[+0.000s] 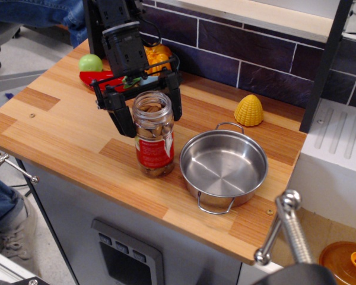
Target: Pour almonds in pot
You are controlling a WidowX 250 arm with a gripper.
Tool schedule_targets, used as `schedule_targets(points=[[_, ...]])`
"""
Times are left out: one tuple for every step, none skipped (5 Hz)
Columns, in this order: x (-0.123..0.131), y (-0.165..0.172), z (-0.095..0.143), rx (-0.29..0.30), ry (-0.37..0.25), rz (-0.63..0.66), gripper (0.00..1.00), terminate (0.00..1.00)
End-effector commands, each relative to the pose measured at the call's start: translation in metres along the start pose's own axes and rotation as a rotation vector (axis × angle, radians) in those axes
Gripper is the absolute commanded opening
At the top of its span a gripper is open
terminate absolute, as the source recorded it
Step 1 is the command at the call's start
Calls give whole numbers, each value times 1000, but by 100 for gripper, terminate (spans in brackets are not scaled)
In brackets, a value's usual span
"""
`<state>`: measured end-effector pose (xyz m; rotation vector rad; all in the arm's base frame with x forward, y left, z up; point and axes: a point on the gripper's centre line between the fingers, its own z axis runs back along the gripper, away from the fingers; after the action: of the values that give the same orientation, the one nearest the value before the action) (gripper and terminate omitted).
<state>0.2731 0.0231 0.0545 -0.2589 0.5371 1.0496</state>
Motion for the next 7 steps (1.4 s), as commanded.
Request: schedule_targets(points=[[-5, -3, 9, -25, -15, 26, 0, 0], [-7, -6, 18, -37, -66, 8, 0, 0], [-16, -11, 46, -116, -280, -47, 0, 0], [-35, -20, 61, -189, -496, -87, 0, 0], [-60, -35, 56, -219, -699, -149, 0, 0], [-78, -49, 31, -224, -991, -238, 0, 0], [-79, -57, 14, -198, -1230, -321, 0, 0]])
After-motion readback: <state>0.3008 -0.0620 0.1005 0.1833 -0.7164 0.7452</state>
